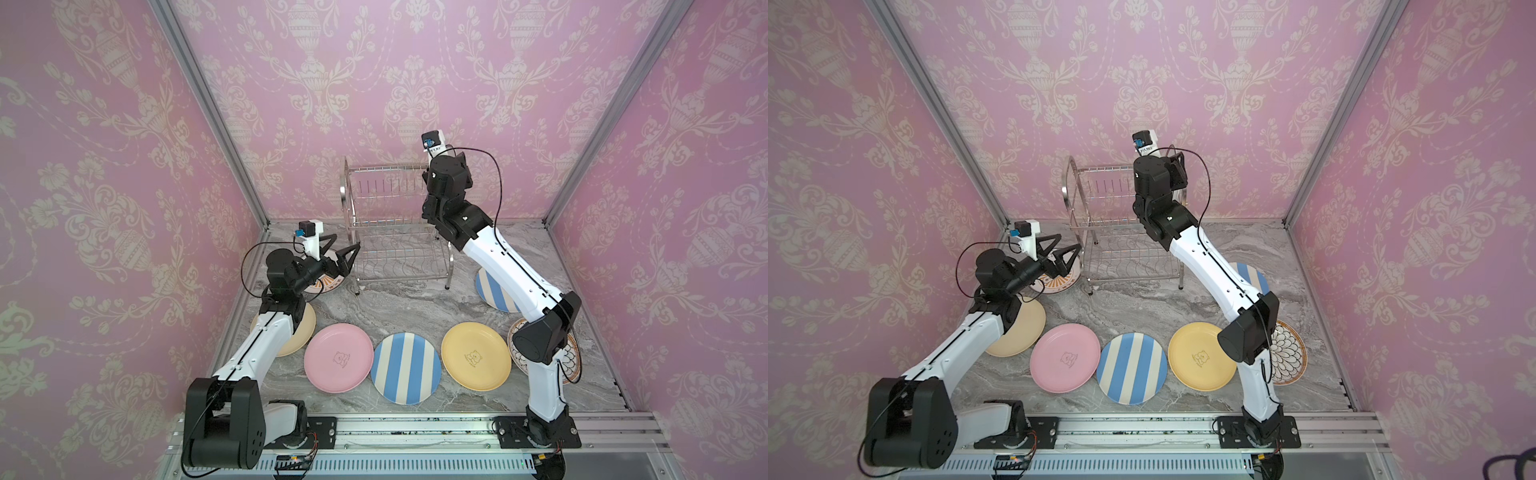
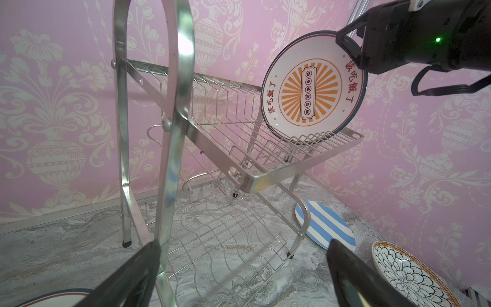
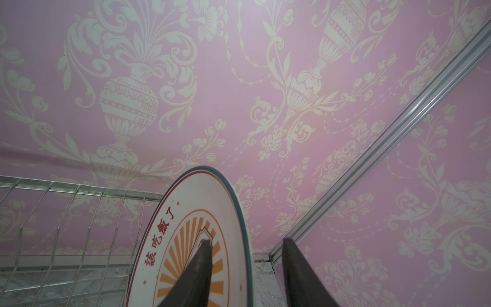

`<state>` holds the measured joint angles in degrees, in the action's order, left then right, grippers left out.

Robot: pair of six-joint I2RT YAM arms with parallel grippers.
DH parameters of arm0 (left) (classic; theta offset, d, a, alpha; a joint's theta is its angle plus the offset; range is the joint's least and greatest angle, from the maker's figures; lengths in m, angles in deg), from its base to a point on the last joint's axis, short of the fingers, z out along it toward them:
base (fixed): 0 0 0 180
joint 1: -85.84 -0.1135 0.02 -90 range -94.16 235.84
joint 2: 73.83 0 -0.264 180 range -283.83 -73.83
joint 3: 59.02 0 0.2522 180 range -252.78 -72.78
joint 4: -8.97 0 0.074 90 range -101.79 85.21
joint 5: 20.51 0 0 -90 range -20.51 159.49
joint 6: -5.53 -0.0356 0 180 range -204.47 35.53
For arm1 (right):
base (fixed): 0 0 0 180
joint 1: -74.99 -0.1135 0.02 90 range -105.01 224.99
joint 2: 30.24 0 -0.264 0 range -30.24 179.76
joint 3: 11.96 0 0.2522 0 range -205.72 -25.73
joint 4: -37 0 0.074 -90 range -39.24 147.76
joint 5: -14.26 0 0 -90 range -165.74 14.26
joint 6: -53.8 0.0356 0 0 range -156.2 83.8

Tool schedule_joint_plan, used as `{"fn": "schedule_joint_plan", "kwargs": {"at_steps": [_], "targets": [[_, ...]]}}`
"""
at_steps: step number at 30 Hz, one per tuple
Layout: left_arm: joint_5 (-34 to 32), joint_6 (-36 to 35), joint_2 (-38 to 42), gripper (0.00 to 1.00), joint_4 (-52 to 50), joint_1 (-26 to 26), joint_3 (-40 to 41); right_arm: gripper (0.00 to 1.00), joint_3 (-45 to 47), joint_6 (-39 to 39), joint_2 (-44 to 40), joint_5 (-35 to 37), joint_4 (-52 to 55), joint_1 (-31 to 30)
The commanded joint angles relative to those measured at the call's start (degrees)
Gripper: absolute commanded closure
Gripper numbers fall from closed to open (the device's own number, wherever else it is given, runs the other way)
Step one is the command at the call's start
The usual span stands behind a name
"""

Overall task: Load plates into a dish rack
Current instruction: Place the plate on the dish rack.

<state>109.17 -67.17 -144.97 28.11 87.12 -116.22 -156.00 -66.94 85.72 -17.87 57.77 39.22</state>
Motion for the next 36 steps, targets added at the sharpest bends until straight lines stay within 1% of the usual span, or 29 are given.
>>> {"fn": "schedule_joint_plan", "kwargs": {"at_steps": [1,2,4,5,7,9,10,12,13,15,17,19,23,25,28,30,33,36], "targets": [[-1.1,-1.6,1.4,0.01,-1.4,-0.4,-0.8,0.48,-4.1,5.8,-3.5,-0.3,10.4,-0.5],[-1.1,-1.7,1.6,0.01,-1.6,-0.5,-0.9,0.47,-6.5,10.2,-3.6,-1.4,16.9,-0.5],[-1.5,-2.3,1.9,0.01,-2.7,-0.4,-1.2,0.46,-11.9,20.5,-3.8,-5.7,31.5,-0.4],[-1.7,-2.6,2.0,0.01,-3.1,-0.5,-1.5,0.47,-13.1,24.5,-4.2,-7.7,36.5,-0.3],[-2.5,-2.9,2.0,0.01,-4.4,-0.6,-2.6,0.48,-11.4,31.6,-6.6,-11.7,42.4,-0.2],[-2.5,-2.7,1.9,0.01,-7.0,-0.8,-4.9,0.49,-5.4,37.1,-10.6,-15.9,42.4,-0.3],[-2.6,-2.6,2.0,0.01,-8.7,-0.9,-6.0,0.49,-0.3,39.4,-13.3,-19.1,40.4,-0.3],[-2.9,-1.5,2.2,0.01,-8.8,-0.9,-6.2,0.49,8.3,43.5,-17.8,-23.0,35.8,0.0],[-2.9,-1.3,2.2,0.01,-8.4,-1.0,-6.0,0.49,12.0,45.3,-19.4,-24.3,33.9,0.1],[-3.6,-0.9,1.7,0.01,-8.2,-0.9,-5.5,0.48,16.5,48.4,-21.3,-24.2,31.8,0.4],[-3.6,-1.0,1.2,0.01,-8.3,-1.0,-5.4,0.48,19.5,49.6,-21.9,-24.0,28.9,0.7],[-3.1,-1.3,0.9,0.01,-8.0,-1.1,-5.4,0.48,20.5,49.7,-21.3,-24.1,26.3,0.8],[-4.0,-2.1,1.0,0.01,-8.7,-1.5,-5.5,0.46,16.8,50.1,-16.5,-24.5,27.3,1.3],[-4.0,-2.4,1.2,0.01,-8.6,-2.1,-5.1,0.46,15.2,51.4,-14.6,-23.5,28.8,1.9],[-4.3,-2.4,1.5,0.01,-8.0,-2.6,-4.4,0.46,16.7,52.0,-14.0,-22.0,26.5,2.7],[-4.4,-2.2,1.5,0.01,-7.7,-2.9,-4.2,0.47,17.1,51.5,-13.4,-20.5,25.0,2.7],[-3.9,-1.9,1.0,0.01,-7.0,-3.4,-4.3,0.49,14.9,50.7,-11.5,-19.1,25.5,2.7],[-3.6,-1.1,0.5,0.01,-5.9,-4.0,-4.4,0.54,12.3,49.2,-10.1,-17.6,26.1,2.5]]}}
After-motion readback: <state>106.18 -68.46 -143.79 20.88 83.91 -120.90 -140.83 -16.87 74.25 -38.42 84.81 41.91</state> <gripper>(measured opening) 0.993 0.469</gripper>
